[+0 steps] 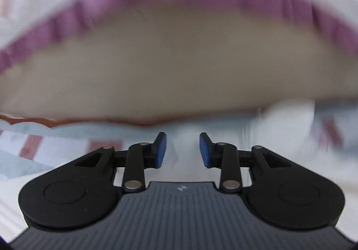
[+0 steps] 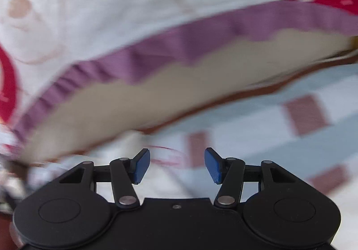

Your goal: Fold clothes

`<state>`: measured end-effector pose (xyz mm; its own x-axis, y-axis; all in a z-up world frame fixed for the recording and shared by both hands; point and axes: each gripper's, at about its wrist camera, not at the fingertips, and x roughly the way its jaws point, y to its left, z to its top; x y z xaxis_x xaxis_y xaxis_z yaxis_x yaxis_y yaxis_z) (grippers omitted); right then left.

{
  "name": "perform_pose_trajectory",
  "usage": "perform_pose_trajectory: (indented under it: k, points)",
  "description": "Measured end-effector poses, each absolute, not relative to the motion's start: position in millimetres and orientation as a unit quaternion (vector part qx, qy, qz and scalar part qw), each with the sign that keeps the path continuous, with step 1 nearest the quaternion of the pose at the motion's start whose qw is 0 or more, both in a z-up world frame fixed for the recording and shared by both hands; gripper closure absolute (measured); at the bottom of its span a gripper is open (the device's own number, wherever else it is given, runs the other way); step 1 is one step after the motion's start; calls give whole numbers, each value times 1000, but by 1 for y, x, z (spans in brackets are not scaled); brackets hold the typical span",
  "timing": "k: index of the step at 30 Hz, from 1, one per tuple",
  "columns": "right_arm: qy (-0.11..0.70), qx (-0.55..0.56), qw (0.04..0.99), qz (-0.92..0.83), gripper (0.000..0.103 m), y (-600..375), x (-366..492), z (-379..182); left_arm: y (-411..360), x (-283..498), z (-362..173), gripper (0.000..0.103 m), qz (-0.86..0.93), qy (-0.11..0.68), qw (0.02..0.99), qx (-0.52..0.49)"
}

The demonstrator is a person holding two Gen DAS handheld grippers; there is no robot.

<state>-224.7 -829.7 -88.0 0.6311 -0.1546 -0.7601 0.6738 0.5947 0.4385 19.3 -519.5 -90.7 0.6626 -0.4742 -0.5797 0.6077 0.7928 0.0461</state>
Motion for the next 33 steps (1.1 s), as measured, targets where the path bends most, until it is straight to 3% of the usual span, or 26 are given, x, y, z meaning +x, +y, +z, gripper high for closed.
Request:
perform_pose_trajectory:
  k: [2,4,8,12,18,19,21,22,25,26,27,29,33]
  points:
    - [357,371,805,-296,43,-832,-243,-91,-531,10,-80,45,-343,283,888,116]
    - [365,368,785,-339,41,-834,-261,-94,-544,0,-72,35,-392,290,865,118]
    - [334,439,739,-388,39,-837,-306,-112,-604,-31,-90,31,-447,284,818,225]
    - [158,608,619,-472,34,-821,-376,-152,-658,-68,-117,23,-444,240,797,333]
    - [240,574,659,-423,34,-822,-346,-159,-696,-70,-150,18,-406,272,781,388]
    - [261,565,660,-420,34,-820,-337,-162,-695,-68,-154,19,-398,280,784,385]
    - [299,557,653,-416,33,-818,-322,-175,-693,-63,-158,56,-388,299,789,371]
    - [302,552,653,-422,29,-815,-316,-179,-691,-60,-157,82,-386,311,792,357]
    - [268,524,661,-466,23,-802,-306,-179,-688,-55,-152,87,-379,322,805,324]
    - [262,510,667,-476,38,-800,-305,-179,-687,-57,-147,88,-375,300,815,324]
    - [256,498,673,-484,92,-800,-304,-179,-685,-59,-142,92,-371,282,825,319]
    - [214,515,667,-494,97,-803,-317,-180,-683,-53,-130,94,-360,266,843,298]
    - [88,512,652,-552,97,-806,-359,-155,-679,-26,-119,94,-352,290,855,247]
